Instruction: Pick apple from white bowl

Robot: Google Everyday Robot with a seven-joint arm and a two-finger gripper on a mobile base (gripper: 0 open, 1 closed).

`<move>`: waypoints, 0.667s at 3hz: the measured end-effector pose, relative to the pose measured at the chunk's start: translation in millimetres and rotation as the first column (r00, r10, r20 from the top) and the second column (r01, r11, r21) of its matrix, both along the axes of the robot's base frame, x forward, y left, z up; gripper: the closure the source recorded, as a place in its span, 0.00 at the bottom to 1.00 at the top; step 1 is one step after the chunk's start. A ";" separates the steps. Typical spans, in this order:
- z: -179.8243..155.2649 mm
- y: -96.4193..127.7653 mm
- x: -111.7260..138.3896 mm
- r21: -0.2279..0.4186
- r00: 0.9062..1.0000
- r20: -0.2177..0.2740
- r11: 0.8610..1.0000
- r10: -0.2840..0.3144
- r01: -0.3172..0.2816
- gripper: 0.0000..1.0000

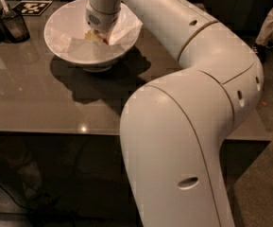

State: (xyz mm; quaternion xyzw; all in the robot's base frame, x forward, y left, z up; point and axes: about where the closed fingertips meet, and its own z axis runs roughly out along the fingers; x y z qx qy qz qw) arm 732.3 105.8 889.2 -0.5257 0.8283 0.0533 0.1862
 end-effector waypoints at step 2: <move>29.1 0.8 -0.3 -0.001 1.000 0.021 1.000 0.008 -0.008 1.00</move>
Offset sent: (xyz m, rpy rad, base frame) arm 0.0010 -0.0056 0.0649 0.0019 -0.0433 0.0088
